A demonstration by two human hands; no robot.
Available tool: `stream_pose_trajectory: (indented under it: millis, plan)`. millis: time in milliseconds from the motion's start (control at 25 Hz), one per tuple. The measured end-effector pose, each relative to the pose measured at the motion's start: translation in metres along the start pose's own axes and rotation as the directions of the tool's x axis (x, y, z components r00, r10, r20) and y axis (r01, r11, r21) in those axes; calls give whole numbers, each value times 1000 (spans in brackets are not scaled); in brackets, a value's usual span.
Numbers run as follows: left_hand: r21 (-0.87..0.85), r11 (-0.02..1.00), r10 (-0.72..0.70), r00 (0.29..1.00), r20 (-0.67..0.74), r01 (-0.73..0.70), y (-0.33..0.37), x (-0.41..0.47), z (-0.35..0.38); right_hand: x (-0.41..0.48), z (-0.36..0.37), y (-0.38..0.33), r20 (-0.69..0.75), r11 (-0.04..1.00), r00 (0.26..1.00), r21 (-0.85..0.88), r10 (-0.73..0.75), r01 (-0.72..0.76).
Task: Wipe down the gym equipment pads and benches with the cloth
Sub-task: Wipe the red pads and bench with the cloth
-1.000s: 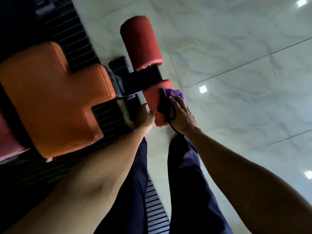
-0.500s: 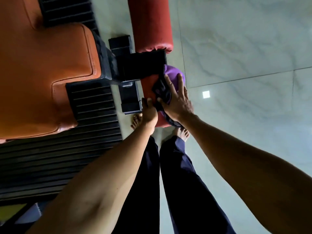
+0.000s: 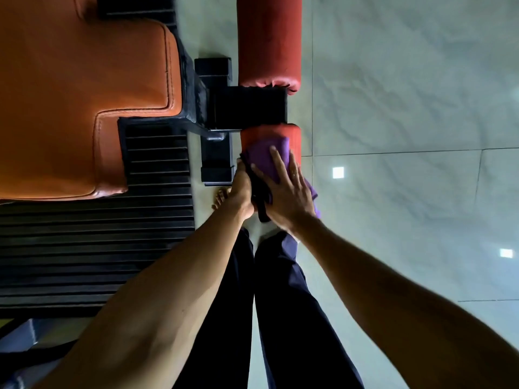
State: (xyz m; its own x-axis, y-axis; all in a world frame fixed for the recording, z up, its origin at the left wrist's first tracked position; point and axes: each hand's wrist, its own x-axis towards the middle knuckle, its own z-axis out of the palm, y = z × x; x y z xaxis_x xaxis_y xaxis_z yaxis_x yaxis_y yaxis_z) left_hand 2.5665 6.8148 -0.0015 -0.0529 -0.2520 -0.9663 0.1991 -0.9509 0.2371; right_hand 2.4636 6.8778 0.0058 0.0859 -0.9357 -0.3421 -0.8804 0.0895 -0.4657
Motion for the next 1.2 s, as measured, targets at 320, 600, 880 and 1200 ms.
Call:
stream_pose_trajectory:
  millis: [320,600,880,1200]
  plan:
    - [121,991,-55,996,-64,62,-1,30,-18,-14,3,16,67,824,890,353,451,-444]
    - [-63,994,-94,989,-110,87,-5,13,1,-41,16,0,15,965,974,132,225,-225]
    - [25,998,-48,993,-109,51,-6,24,-8,12,-4,21,3,988,993,103,119,-119]
    - [57,992,-93,966,-242,110,-32,86,-28,-45,26,26,50,854,911,328,410,-403]
